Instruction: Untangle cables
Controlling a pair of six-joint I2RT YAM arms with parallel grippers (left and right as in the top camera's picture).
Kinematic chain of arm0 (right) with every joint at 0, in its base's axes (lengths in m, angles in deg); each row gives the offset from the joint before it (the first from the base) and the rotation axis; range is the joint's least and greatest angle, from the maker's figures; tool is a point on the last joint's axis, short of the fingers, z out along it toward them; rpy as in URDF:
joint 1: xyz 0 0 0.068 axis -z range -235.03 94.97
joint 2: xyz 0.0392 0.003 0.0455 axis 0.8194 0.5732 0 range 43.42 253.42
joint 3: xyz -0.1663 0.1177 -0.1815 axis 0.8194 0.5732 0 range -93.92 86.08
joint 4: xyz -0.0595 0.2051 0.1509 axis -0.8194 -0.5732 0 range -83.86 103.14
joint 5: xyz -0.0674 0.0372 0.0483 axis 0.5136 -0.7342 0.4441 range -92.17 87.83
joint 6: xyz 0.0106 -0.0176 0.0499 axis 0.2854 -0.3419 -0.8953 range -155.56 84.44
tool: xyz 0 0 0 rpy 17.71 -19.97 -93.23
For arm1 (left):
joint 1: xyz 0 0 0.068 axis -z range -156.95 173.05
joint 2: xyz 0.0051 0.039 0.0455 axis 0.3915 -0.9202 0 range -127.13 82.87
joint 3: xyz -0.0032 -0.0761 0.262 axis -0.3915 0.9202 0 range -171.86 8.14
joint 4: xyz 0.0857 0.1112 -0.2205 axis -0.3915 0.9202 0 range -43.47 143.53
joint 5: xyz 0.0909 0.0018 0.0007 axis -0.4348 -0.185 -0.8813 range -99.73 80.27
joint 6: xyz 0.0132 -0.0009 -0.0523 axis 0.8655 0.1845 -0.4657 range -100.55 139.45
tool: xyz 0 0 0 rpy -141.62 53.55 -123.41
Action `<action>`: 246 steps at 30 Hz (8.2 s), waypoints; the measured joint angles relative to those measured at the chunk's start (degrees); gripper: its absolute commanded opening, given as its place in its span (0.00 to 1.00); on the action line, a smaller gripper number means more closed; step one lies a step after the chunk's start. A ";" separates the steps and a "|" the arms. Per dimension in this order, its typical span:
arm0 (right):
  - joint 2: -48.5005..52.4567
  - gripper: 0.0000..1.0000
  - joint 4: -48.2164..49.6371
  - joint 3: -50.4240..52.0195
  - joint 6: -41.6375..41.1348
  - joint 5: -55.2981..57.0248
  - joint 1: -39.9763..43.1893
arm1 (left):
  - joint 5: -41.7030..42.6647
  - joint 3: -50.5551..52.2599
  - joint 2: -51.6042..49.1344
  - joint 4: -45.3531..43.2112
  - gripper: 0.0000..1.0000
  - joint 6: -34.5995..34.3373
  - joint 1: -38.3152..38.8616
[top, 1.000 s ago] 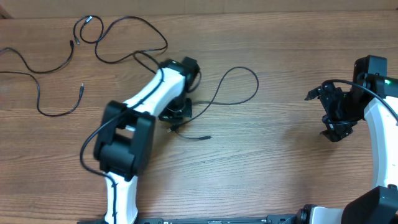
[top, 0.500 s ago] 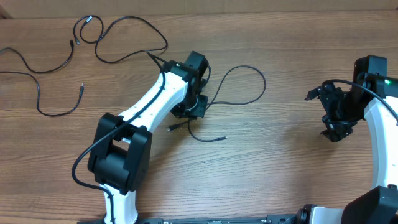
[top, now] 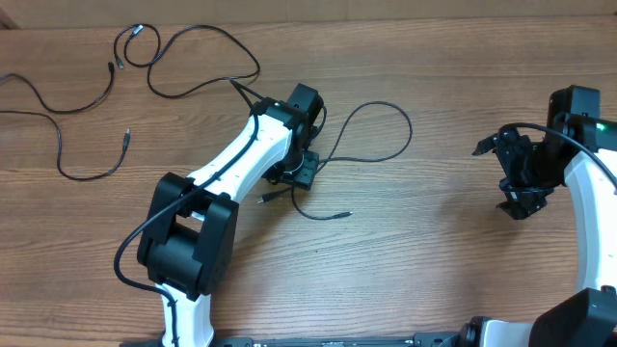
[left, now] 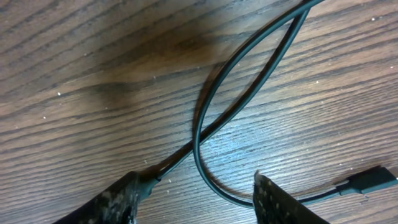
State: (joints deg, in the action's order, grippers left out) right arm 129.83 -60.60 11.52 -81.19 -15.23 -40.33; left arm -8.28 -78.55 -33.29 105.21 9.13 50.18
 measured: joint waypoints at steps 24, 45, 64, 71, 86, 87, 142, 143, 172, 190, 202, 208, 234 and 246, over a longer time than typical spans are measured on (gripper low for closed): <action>0.00 1.00 0.02 0.00 0.00 0.00 0.00 | -3.65 8.90 -0.07 -10.19 0.16 4.79 0.00; 0.00 1.00 0.02 0.00 -0.02 -0.04 0.00 | 10.51 4.50 0.96 -0.52 0.04 3.13 -2.27; 0.00 1.00 0.07 0.00 -0.02 0.00 0.00 | 9.14 -0.24 19.23 4.63 0.04 1.68 -6.88; 0.00 1.00 0.02 0.00 -0.02 0.00 0.00 | 5.73 -0.09 9.66 5.03 0.04 0.37 -6.88; 0.00 1.00 0.02 0.00 -0.02 0.00 0.00 | 6.99 0.09 -7.10 10.84 0.24 -0.20 -6.88; 0.00 1.00 0.02 0.00 0.00 0.00 -0.02 | 7.15 0.09 -7.43 10.99 0.40 -0.13 -6.88; 0.00 1.00 0.04 0.00 -0.02 0.00 0.00 | 0.98 6.47 -2.27 -5.35 0.04 -5.90 2.62; 0.00 1.00 0.02 0.00 -0.02 -0.02 0.00 | 1.64 6.56 -2.05 -5.44 0.04 -6.86 2.27; 0.00 1.00 0.02 0.00 0.00 0.02 0.00 | 2.75 10.19 36.04 3.78 0.04 -13.62 -12.24; 0.00 1.00 0.02 0.00 -0.04 0.00 0.00 | -7.52 10.16 48.59 8.61 0.04 -27.69 -24.28; 0.00 1.00 0.02 0.00 -0.04 0.00 0.00 | -8.79 10.16 58.03 10.34 0.04 -28.55 -47.10; 0.00 1.00 0.04 0.00 -0.02 0.00 0.00 | -8.22 10.16 58.80 10.38 0.04 -28.70 -57.75; 0.00 1.00 0.00 0.00 -0.02 0.02 0.00 | -17.99 10.12 47.25 3.69 0.15 -53.11 -76.30; 0.00 1.00 0.02 0.00 -0.04 0.00 0.00 | -14.40 10.05 30.18 8.07 0.40 -49.37 -76.32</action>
State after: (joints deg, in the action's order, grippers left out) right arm 129.83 -60.57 11.52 -81.23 -15.23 -40.33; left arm -22.68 -68.50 -3.10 113.27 -40.25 -26.14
